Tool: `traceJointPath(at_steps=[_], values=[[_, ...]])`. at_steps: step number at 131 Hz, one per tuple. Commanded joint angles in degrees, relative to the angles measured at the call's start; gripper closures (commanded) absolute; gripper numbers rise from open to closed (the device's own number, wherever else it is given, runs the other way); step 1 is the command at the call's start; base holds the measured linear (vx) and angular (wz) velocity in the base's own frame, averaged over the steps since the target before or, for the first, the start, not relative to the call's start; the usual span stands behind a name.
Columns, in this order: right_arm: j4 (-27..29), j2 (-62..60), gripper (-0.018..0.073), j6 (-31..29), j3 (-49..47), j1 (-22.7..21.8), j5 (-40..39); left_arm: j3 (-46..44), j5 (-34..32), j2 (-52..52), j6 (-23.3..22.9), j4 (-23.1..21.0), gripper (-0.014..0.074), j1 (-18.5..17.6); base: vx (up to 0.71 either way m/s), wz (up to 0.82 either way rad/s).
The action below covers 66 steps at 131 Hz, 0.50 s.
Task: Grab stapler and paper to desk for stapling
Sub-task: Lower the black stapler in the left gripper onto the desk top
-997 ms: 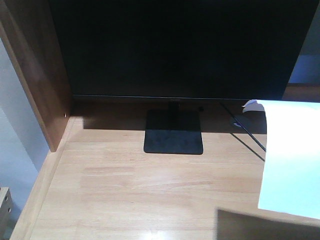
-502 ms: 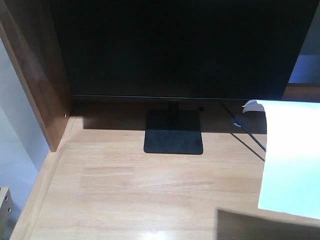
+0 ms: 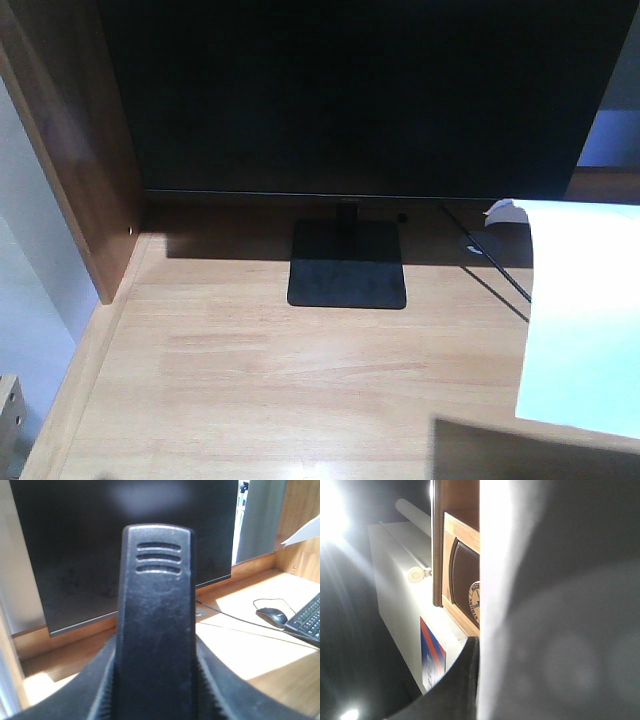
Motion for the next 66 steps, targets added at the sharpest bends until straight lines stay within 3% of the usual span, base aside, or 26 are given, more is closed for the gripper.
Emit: traceJointPath(at_steps=[1, 16, 34, 48, 49, 66], values=[[-0.26, 0.75, 0.0566, -0.61, -1.41, -0.26, -2.66, -1.76, -9.85, 5.02, 2.91, -1.01, 0.0603, -0.20, 0.00, 0.00], [-0.26, 0.75, 0.0566, -0.61, -1.41, -0.26, -2.66, -1.80, -13.92, 10.67, 9.51, -5.23, 0.0603, -0.20, 0.00, 0.00], [-0.26, 0.75, 0.0566, -0.61, -1.41, -0.26, -2.66, -1.80, -18.70, 18.82, 21.68, -16.05, 0.0603, -0.20, 0.00, 0.00], [-0.26, 0.75, 0.0566, -0.61, -1.41, -0.26, -2.66, -1.80, -20.78, 25.01, 34.25, -26.06, 0.0603, -0.20, 0.00, 0.00], [-0.26, 0.75, 0.0566, -0.61, -1.41, -0.26, -2.66, -1.80, -20.97, 25.79, 37.13, -27.44, 0.0603, -0.20, 0.00, 0.00], [-0.26, 0.75, 0.0566, -0.61, -1.41, -0.26, -2.66, -1.80, -21.00, 32.20, 54.17, -39.87, 0.0603, -0.18, 0.00, 0.00]])
